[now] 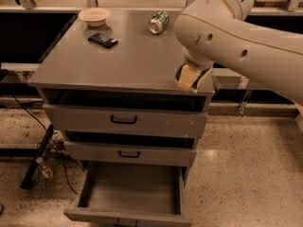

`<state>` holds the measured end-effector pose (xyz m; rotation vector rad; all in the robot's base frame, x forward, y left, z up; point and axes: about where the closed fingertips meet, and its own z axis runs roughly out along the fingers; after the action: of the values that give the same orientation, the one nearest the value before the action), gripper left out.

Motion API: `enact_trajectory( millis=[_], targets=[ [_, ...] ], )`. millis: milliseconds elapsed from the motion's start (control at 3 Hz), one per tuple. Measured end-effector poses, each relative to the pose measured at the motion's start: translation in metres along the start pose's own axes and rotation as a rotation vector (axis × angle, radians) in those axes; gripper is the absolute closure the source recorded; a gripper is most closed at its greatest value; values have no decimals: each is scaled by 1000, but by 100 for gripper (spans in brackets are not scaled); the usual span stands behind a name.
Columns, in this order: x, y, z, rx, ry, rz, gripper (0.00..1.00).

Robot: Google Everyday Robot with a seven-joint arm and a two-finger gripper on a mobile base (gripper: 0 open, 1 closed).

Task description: Place sponge into bottom drawer

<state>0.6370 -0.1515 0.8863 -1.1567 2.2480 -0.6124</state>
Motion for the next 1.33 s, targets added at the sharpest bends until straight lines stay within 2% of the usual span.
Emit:
enact_trajectory(
  millis=[333, 667, 1000, 1333],
  targets=[
    [0, 0, 0, 1, 0, 0, 100],
    [5, -9, -31, 116, -22, 12, 100],
    [36, 1, -84, 232, -34, -4, 100],
    [36, 1, -84, 232, -34, -4, 100]
  ],
)
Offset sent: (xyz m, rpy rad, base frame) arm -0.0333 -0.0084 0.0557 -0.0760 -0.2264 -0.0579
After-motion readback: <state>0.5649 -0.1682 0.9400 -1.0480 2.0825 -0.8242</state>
